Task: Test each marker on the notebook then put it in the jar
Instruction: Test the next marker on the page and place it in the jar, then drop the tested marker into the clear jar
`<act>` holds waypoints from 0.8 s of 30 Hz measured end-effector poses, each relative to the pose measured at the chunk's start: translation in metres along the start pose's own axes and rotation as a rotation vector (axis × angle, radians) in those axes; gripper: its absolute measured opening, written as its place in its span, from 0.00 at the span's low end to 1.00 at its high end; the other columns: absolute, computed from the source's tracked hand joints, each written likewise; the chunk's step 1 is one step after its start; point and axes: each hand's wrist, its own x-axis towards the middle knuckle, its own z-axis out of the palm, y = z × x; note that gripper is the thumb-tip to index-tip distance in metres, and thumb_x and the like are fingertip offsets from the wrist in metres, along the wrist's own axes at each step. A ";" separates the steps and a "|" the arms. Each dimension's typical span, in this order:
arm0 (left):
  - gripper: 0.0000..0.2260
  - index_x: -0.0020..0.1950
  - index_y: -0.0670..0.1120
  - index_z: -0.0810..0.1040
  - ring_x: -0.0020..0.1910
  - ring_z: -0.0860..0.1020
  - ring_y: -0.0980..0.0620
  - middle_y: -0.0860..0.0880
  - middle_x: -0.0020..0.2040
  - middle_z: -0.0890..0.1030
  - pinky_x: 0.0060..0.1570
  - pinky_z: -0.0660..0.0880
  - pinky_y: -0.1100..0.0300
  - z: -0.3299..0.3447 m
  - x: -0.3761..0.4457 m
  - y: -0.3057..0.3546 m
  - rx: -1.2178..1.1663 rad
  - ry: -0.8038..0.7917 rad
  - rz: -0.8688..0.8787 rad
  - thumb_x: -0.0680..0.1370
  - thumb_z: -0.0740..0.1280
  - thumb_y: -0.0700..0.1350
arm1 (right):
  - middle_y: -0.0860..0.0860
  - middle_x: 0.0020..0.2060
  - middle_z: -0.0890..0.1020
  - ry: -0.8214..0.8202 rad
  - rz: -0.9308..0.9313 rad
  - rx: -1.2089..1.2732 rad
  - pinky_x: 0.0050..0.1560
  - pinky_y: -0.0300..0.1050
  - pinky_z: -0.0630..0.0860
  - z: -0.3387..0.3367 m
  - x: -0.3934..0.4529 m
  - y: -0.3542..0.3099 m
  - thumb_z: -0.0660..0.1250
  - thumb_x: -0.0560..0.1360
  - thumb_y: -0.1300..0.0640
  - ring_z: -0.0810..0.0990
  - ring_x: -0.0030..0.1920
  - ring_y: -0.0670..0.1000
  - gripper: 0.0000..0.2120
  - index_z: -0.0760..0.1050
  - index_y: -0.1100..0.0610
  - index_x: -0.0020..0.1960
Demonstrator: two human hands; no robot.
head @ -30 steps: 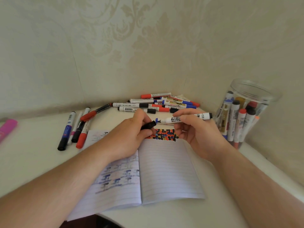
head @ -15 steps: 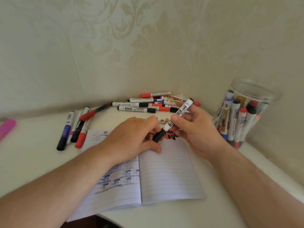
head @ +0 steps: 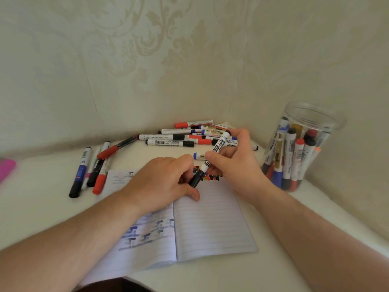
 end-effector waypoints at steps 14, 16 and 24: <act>0.22 0.43 0.54 0.75 0.41 0.74 0.60 0.58 0.40 0.77 0.41 0.73 0.59 0.005 0.013 -0.009 0.160 -0.086 -0.020 0.71 0.69 0.73 | 0.44 0.42 0.80 0.454 -0.693 -0.220 0.45 0.61 0.83 -0.073 -0.033 -0.122 0.68 0.80 0.60 0.85 0.38 0.54 0.22 0.64 0.38 0.63; 0.22 0.43 0.54 0.74 0.41 0.74 0.60 0.57 0.41 0.77 0.41 0.72 0.59 0.006 0.013 -0.008 0.177 -0.095 -0.005 0.72 0.68 0.72 | 0.41 0.43 0.77 0.598 -0.667 -0.403 0.42 0.46 0.81 -0.111 -0.029 -0.136 0.66 0.79 0.58 0.82 0.37 0.46 0.20 0.66 0.40 0.65; 0.35 0.44 0.55 0.72 0.42 0.72 0.62 0.57 0.41 0.75 0.40 0.68 0.61 0.004 0.012 -0.006 0.232 -0.104 0.012 0.63 0.48 0.83 | 0.49 0.41 0.82 0.393 -0.383 -1.078 0.41 0.48 0.72 -0.158 -0.006 -0.109 0.66 0.81 0.51 0.79 0.42 0.54 0.05 0.78 0.50 0.55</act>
